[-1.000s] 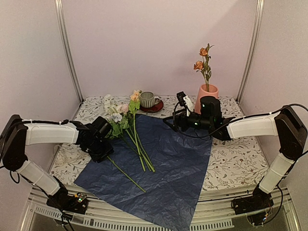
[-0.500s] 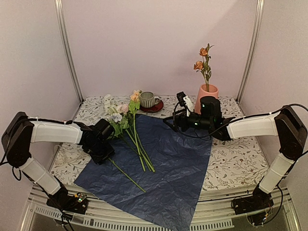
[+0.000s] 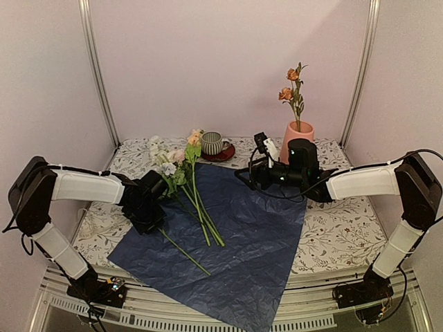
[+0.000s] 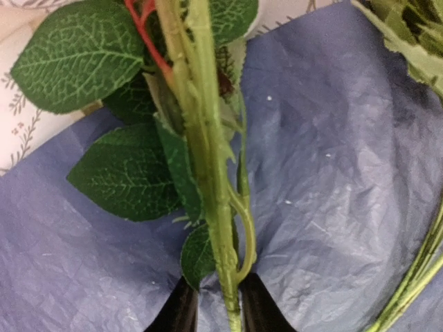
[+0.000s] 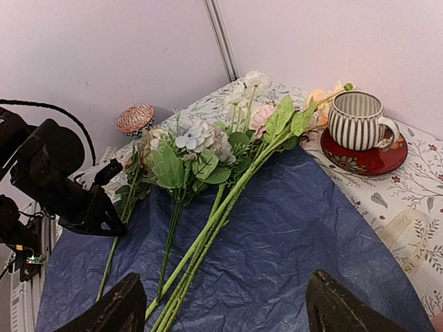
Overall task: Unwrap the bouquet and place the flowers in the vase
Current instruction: Pick up the fake flower from the flattened wrapping paper.
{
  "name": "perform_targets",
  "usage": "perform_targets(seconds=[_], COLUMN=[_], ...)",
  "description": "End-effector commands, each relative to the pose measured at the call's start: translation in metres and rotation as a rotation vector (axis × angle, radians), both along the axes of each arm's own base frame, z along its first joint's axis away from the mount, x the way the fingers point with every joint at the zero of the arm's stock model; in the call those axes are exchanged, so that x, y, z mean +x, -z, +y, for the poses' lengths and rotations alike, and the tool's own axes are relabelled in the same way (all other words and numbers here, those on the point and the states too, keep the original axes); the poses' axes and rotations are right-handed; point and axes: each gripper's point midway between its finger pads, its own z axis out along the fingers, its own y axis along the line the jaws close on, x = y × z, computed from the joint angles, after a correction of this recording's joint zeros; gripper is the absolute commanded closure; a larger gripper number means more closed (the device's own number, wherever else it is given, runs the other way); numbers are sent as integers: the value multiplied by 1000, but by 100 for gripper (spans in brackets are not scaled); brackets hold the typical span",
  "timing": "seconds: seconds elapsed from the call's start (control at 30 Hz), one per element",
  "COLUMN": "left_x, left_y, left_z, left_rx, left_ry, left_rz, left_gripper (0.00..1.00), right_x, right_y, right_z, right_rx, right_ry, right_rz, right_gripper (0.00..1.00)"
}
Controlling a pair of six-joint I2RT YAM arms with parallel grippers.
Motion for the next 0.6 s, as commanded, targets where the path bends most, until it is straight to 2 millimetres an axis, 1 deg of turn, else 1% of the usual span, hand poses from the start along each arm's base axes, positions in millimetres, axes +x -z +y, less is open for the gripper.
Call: perform_targets(seconds=[0.0, 0.03, 0.2, 0.27, 0.47, 0.57], left_x=[-7, -7, -4, -3, 0, 10], left_y=[6, 3, -23, -33, -60, -81], left_z=[5, 8, 21, 23, 37, 34], left_rx=[41, 53, 95, 97, 157, 165], left_ry=[-13, -23, -67, -72, -93, -40], left_rz=[41, 38, -12, -35, -84, -152], left_gripper=[84, 88, 94, 99, 100, 100], right_x=[-7, -7, -7, -7, -7, -8], right_y=[2, 1, 1, 1, 0, -4], right_z=[0, 0, 1, 1, 1, 1], right_rx=[-4, -3, 0, -1, 3, 10], right_ry=[-18, -17, -21, -20, -21, -26], right_rz=[-6, -6, -8, -7, -8, -9], right_gripper=[19, 19, 19, 19, 19, 19])
